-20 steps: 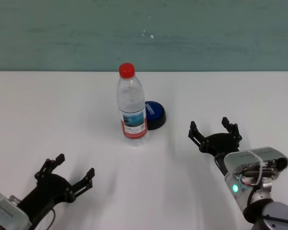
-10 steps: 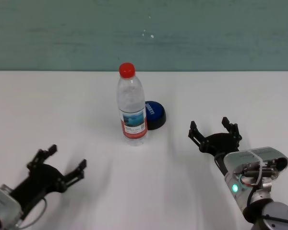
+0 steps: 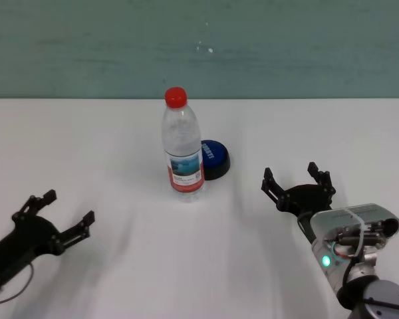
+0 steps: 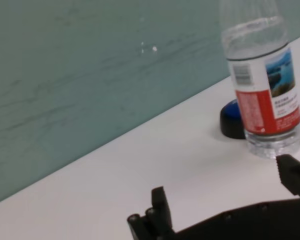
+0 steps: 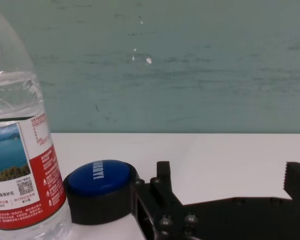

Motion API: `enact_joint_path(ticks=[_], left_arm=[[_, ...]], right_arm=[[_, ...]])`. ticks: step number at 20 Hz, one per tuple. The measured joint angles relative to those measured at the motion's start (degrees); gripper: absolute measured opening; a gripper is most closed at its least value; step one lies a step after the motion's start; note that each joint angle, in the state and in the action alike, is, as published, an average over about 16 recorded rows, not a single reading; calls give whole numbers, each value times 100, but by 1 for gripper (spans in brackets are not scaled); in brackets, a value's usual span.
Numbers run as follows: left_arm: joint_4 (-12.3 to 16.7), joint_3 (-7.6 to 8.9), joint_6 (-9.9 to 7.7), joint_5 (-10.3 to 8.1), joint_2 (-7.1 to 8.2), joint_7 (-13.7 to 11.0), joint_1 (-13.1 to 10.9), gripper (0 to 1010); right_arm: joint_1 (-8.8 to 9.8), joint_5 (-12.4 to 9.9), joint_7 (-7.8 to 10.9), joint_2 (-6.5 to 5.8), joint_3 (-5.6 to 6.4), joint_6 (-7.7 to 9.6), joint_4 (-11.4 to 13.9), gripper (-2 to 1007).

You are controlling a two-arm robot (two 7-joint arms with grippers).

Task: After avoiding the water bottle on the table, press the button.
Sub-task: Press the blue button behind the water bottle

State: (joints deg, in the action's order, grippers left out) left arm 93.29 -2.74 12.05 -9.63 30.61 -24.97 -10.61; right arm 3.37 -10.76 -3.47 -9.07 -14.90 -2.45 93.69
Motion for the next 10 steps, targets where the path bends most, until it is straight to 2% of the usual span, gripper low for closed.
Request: enact_joint_path(ticks=[5, 10], left_arm=[[-287, -12, 105, -189, 184, -232, 293, 1000], [-631, -121, 210, -258, 257, -357, 710, 1000]], right_arm=[[0, 0, 0, 0, 0, 0, 0, 1004], [0, 0, 0, 0, 0, 0, 0, 1004]])
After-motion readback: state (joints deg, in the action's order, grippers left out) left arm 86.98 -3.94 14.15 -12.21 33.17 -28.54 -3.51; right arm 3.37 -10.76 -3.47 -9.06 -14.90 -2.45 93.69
